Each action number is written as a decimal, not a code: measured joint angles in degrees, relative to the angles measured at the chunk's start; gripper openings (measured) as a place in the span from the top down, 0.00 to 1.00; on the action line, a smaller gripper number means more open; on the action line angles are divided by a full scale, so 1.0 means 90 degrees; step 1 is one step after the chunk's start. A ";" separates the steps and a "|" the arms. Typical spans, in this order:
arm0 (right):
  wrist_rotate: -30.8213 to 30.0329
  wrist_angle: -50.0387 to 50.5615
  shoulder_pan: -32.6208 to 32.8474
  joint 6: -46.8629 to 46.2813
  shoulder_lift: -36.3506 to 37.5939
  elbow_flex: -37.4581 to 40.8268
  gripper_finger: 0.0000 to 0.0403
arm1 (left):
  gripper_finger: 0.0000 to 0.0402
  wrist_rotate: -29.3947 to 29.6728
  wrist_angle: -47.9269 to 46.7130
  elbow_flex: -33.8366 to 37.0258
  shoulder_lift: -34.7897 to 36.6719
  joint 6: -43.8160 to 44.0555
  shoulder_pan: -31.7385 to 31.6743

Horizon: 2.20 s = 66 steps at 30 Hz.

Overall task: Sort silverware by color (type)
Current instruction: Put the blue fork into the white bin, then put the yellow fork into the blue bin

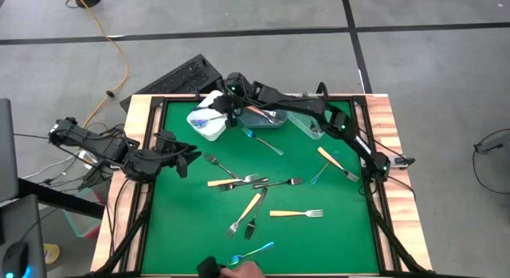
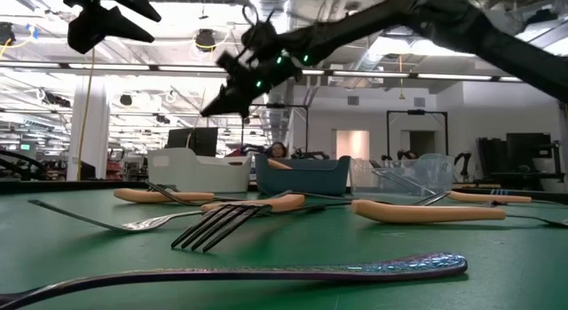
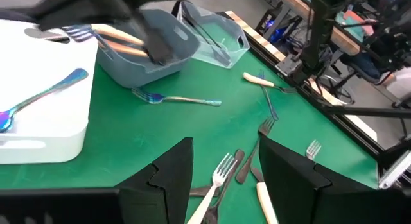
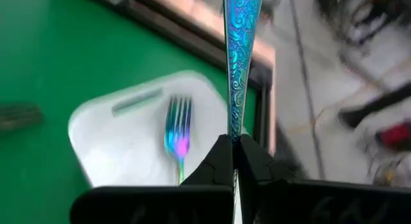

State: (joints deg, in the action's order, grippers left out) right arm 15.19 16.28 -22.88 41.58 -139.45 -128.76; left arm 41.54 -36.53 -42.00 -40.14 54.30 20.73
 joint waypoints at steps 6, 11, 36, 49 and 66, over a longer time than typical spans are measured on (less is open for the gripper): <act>0.0131 -0.0089 -0.0012 -0.0687 -0.0495 -0.0628 0.98 | 0.60 -0.0077 -0.0010 0.0000 0.0002 0.0044 0.0002; 0.0164 0.0212 -0.0132 -0.1131 -0.0705 -0.0594 0.98 | 0.60 -0.0189 -0.0041 0.0000 0.0000 0.0001 0.0002; 0.0458 -0.0027 -0.0231 -0.1245 -0.0683 -0.0536 0.97 | 0.60 -0.0187 -0.0299 0.0000 0.0002 -0.0013 0.0002; 0.0436 -0.0011 -0.0273 -0.1525 -0.0683 -0.0536 0.87 | 0.60 -0.0187 -0.0350 0.0000 0.0002 -0.0010 0.0002; 0.0448 -0.0015 -0.0344 -0.1522 -0.0683 -0.0536 0.77 | 0.60 -0.0250 -0.0366 0.0000 0.0002 -0.0007 0.0002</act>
State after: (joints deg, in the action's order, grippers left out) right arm 19.22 16.15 -25.98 27.88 -145.60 -133.58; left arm 39.29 -39.83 -42.00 -40.12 54.24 20.75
